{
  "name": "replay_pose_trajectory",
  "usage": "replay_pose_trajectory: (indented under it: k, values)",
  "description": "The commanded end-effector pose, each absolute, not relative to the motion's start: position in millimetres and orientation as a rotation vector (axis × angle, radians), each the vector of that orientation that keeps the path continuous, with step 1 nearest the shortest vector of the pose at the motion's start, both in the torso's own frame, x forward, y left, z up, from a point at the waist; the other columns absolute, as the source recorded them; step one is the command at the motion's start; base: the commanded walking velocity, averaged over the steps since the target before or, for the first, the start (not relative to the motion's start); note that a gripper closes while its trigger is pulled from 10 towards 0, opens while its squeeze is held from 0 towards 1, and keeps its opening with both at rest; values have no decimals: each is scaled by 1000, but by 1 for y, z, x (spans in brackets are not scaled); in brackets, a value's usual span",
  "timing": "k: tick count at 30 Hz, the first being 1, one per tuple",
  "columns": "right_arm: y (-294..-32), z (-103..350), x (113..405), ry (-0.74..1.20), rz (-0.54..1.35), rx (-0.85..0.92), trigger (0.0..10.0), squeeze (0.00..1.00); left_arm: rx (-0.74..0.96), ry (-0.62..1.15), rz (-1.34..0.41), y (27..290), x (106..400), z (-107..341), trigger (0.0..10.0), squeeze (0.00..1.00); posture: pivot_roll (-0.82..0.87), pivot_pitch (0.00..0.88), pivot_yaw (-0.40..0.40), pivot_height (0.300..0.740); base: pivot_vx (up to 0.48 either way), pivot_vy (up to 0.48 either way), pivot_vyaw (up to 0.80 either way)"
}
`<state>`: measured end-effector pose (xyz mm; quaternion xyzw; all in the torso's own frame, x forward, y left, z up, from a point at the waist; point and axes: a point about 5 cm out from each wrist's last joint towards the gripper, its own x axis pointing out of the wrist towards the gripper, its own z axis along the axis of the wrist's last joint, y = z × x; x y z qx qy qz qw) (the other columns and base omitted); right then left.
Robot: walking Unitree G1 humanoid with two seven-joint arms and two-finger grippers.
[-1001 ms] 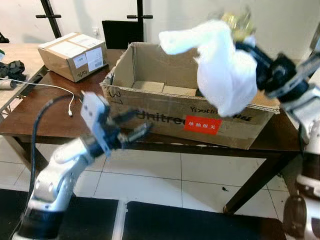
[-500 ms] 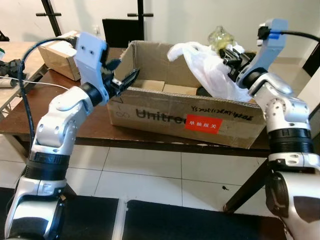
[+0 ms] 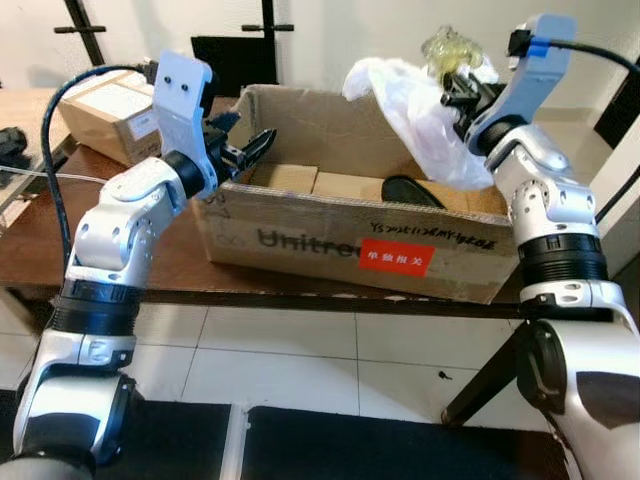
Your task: Picking trash to rubbish bin
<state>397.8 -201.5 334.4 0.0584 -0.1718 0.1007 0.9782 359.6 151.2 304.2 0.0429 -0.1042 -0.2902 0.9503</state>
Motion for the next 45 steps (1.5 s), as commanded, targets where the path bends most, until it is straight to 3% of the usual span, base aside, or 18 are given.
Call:
replay_pose_trajectory:
  k: [1,21,29,39,45]
  values:
    - [-201,338,398,-364,199,121,10000,0,75,-201,-581,155,362,304,10000,0,-35,76,27,740,409,0,0]
    - [-205,338,399,-382,188,129,10000,0,83,-196,-609,150,362,303,10000,0,-39,74,37,740,382,0,0]
    - [-210,337,399,-381,173,119,10000,0,84,-185,-641,144,360,300,10000,0,-43,69,39,740,0,0,0]
    - [-225,326,402,-275,98,-16,10000,0,108,-173,-727,133,357,298,10000,0,-43,61,33,740,0,0,0]
    - [-235,316,405,-160,69,-178,10000,0,213,-116,-821,116,363,295,10000,0,-46,61,36,740,0,0,0]
